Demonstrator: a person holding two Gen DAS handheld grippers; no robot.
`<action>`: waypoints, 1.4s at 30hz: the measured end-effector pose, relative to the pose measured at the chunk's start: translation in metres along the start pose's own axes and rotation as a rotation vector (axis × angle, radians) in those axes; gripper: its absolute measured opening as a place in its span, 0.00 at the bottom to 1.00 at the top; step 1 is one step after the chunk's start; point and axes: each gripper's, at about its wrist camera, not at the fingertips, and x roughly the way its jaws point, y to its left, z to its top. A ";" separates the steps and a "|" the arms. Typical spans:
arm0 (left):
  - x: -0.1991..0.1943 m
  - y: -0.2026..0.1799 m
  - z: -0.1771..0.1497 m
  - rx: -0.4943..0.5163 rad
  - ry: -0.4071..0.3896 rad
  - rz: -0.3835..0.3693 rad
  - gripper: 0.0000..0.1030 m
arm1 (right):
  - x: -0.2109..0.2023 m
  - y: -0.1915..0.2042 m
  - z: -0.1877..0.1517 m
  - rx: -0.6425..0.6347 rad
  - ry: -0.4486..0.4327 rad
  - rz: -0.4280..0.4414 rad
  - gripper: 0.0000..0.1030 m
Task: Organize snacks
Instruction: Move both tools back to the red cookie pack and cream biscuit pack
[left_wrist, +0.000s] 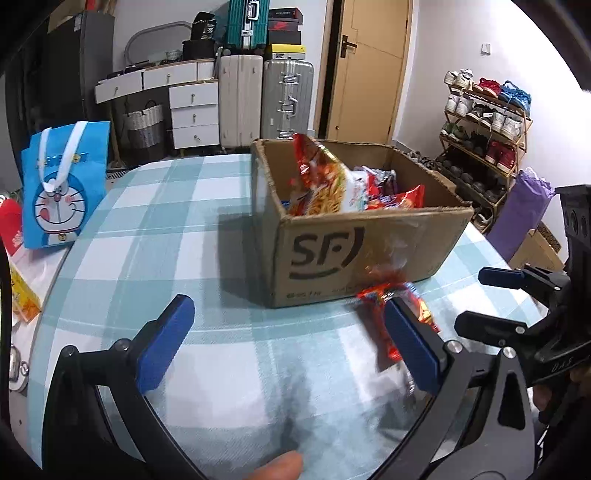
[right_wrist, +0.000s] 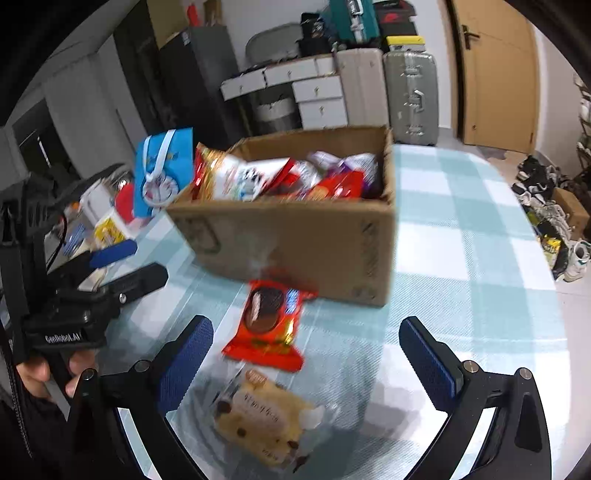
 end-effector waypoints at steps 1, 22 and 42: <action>-0.001 0.002 -0.002 -0.002 0.003 0.008 0.99 | 0.002 0.003 -0.003 -0.011 0.008 -0.004 0.99; 0.004 0.015 -0.021 -0.043 0.054 0.032 0.99 | 0.036 0.027 -0.028 -0.033 0.148 -0.042 0.99; 0.004 0.004 -0.023 -0.008 0.066 0.018 0.99 | 0.029 0.006 -0.040 -0.143 0.228 -0.095 0.99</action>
